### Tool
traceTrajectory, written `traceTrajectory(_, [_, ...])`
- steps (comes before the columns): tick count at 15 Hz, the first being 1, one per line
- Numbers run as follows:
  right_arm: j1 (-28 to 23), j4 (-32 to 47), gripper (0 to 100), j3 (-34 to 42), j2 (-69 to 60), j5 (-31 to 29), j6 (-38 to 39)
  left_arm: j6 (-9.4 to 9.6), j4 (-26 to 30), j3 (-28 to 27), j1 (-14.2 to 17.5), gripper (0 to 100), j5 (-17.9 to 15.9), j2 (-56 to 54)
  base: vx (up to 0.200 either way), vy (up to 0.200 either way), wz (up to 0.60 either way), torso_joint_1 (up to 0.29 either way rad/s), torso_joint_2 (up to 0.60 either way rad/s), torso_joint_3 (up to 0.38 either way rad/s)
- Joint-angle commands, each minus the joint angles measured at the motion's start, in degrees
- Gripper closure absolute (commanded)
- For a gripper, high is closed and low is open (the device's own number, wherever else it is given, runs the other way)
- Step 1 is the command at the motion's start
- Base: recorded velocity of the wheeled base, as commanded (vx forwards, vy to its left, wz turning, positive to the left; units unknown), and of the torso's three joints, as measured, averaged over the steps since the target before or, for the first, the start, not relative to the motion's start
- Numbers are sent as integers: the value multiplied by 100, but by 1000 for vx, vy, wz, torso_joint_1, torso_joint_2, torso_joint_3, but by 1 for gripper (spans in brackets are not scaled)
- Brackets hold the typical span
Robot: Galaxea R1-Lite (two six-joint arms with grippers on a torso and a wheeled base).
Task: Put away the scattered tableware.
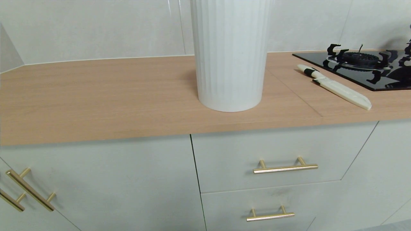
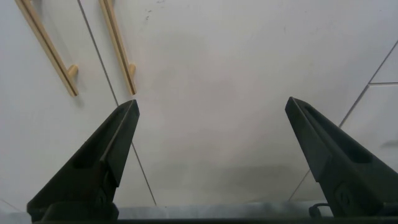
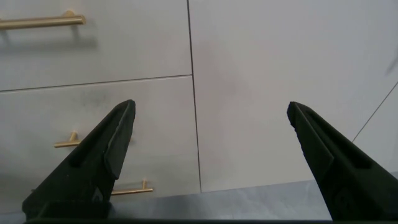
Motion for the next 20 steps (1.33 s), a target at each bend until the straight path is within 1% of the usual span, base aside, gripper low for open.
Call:
traceTrajectory(1, [5,-3,0,0,7,-2,0,-1,-1,2,1,0,-3,0,0,0,0,0,0,0])
traceTrajectory(11, [-4,-3,0,0,7,-2,0,-1,-1,2,1,0,6,9,0,0,0,3,-15,-14])
traceTrajectory(14, [-4,-3,0,0,7,7,-9,-1,-1,2,1,0,-3,9,0,0,0,77,-232,-277])
traceTrajectory(20, [-4,-3,0,0,7,-2,-9,-1,-1,2,1,0,6,9,0,0,0,132,-489,-308])
